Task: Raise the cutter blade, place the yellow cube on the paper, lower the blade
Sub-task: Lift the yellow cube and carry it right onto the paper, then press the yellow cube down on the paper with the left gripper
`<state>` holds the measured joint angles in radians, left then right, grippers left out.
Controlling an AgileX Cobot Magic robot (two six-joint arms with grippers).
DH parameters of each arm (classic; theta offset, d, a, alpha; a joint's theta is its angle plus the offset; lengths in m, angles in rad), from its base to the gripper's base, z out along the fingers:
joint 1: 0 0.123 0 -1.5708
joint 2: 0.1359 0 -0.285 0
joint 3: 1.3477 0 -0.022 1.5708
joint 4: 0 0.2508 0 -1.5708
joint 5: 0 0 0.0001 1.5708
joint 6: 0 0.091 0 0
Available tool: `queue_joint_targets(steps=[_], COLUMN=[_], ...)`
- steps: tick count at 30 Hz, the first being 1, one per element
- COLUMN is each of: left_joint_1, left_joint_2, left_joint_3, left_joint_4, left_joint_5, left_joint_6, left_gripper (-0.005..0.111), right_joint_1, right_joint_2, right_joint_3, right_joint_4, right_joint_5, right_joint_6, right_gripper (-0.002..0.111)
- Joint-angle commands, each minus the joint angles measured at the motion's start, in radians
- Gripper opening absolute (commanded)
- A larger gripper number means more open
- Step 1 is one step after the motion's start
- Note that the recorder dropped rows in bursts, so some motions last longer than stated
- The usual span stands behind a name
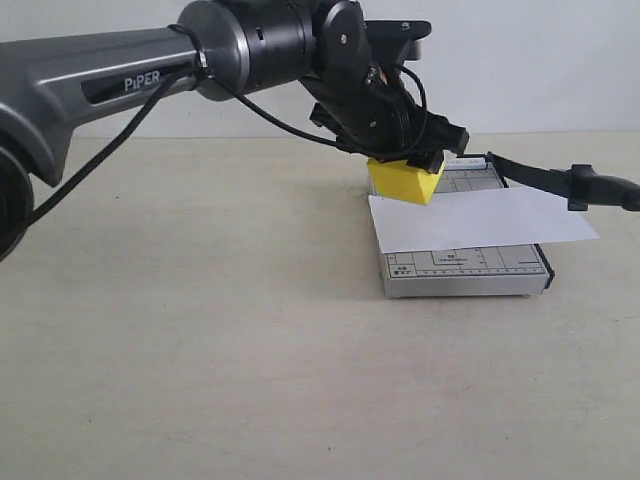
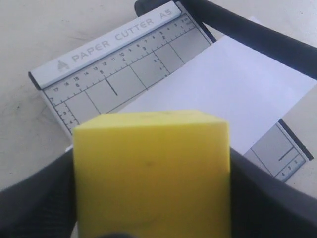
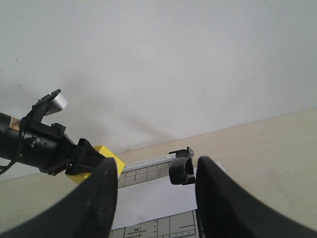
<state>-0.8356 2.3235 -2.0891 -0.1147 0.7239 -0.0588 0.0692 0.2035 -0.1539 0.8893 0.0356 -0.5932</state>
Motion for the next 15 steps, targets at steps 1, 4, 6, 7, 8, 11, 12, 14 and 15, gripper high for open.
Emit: queue_joint_targets(steps=[1, 4, 6, 7, 8, 11, 12, 14, 15], left_joint_1=[-0.011, -0.011, -0.011, -0.011, -0.011, -0.011, -0.011, -0.011, -0.011], left_joint_2=[0.011, 0.020, 0.029, 0.034, 0.039, 0.050, 0.053, 0.059, 0.062], left_joint_3=[-0.008, -0.008, -0.008, -0.008, -0.008, -0.008, -0.008, -0.008, -0.008], left_joint_4=[-0.010, -0.005, -0.001, -0.001, -0.001, -0.001, 0.002, 0.002, 0.006], left_joint_5=[-0.013, -0.013, -0.013, -0.013, -0.013, -0.013, -0.015, -0.015, -0.017], left_joint_6=[0.007, 0.007, 0.009, 0.012, 0.021, 0.026, 0.026, 0.026, 0.026], left_gripper=[0.004, 0.004, 0.004, 0.004, 0.004, 0.004, 0.004, 0.004, 0.004], right_joint_1=[0.000, 0.000, 0.000, 0.000, 0.000, 0.000, 0.000, 0.000, 0.000], right_joint_2=[-0.006, -0.006, -0.006, -0.006, -0.006, -0.006, -0.006, -0.006, -0.006], right_joint_3=[0.002, 0.002, 0.002, 0.002, 0.002, 0.002, 0.002, 0.002, 0.002], right_joint_4=[-0.005, -0.005, -0.005, -0.005, -0.005, -0.005, -0.005, -0.005, -0.005], right_joint_5=[-0.007, -0.007, -0.007, -0.007, -0.007, -0.007, -0.007, -0.007, -0.007], right_joint_6=[-0.008, -0.008, -0.008, -0.008, -0.008, -0.008, -0.008, -0.008, -0.008], right_gripper=[0.047, 0.047, 0.047, 0.047, 0.047, 0.047, 0.047, 0.047, 0.047])
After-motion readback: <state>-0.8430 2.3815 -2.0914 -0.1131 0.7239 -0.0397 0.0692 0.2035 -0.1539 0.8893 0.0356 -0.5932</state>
